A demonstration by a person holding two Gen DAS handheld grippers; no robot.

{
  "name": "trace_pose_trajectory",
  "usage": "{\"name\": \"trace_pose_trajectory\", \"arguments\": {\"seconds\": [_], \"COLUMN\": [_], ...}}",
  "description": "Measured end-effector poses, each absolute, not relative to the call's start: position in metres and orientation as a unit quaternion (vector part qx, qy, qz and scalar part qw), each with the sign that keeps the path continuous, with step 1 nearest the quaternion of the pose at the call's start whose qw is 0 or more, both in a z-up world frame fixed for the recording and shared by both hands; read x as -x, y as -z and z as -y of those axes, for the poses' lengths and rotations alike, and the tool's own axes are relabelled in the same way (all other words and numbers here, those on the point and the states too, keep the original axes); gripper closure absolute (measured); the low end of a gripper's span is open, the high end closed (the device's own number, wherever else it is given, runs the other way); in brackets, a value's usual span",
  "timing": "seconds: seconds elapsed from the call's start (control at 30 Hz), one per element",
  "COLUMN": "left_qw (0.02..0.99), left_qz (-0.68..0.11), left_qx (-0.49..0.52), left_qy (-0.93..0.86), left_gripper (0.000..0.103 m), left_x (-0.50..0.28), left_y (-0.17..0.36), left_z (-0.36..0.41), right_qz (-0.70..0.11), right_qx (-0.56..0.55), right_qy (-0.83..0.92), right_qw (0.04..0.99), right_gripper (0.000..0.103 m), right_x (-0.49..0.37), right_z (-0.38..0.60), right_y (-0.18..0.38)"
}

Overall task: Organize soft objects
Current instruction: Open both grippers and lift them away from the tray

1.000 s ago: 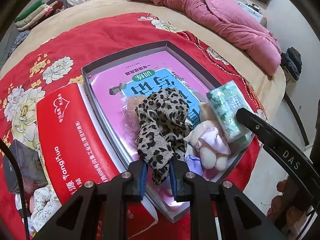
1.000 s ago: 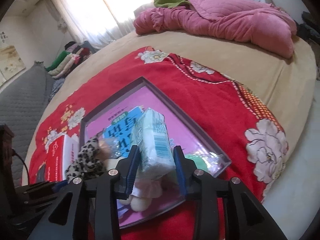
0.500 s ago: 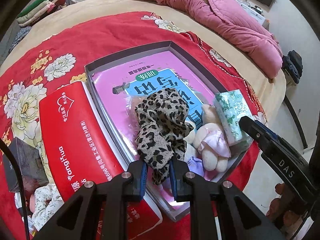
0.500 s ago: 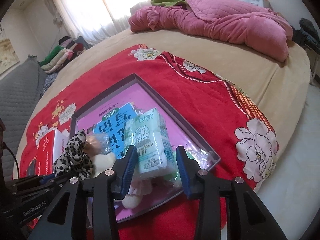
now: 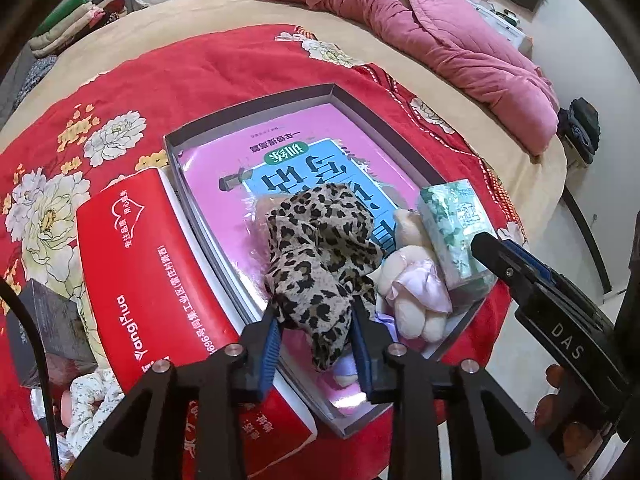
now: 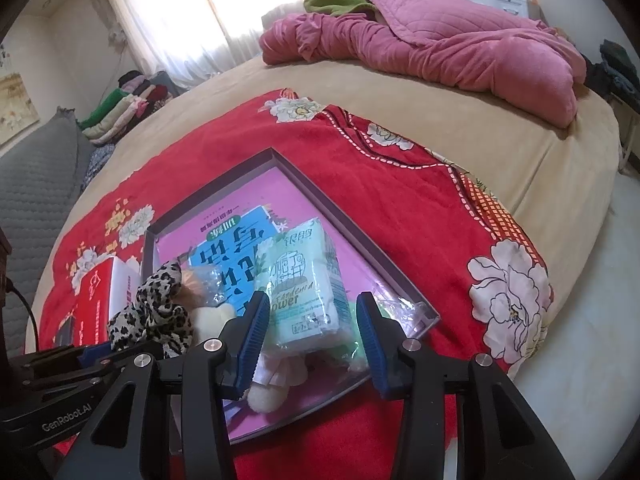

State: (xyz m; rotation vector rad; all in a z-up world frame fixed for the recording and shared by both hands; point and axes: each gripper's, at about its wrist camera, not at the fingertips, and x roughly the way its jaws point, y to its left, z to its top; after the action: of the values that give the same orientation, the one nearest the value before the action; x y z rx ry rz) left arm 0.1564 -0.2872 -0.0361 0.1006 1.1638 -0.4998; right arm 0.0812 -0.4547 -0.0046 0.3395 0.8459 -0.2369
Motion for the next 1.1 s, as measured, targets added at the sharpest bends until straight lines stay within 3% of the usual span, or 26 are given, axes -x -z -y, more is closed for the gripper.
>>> {"name": "trace_pose_trajectory", "arguments": {"seconds": [0.3, 0.6, 0.7, 1.1], "left_qw": [0.813, 0.817, 0.82, 0.829], "left_qz": [-0.53, -0.524, -0.519, -0.508], "left_qx": [-0.068, -0.076, -0.079, -0.076], "left_qy": [0.231, 0.229, 0.23, 0.223], "left_gripper": [0.049, 0.045, 0.041, 0.035], "left_x": [-0.152, -0.147, -0.144, -0.133], "left_y": [0.03, 0.026, 0.022, 0.008], "left_z": [0.291, 0.29, 0.289, 0.276], "right_qz": [-0.397, -0.39, -0.392, -0.39], "right_qx": [-0.177, -0.179, -0.175, -0.16], "right_qy": [0.117, 0.121, 0.125, 0.133], "right_qw": [0.893, 0.895, 0.894, 0.897], "right_gripper": [0.056, 0.056, 0.047, 0.045], "right_x": [-0.073, -0.066, -0.064, -0.056], "right_z": [0.46, 0.463, 0.463, 0.455], "right_y": [-0.006, -0.014, -0.016, -0.026]}}
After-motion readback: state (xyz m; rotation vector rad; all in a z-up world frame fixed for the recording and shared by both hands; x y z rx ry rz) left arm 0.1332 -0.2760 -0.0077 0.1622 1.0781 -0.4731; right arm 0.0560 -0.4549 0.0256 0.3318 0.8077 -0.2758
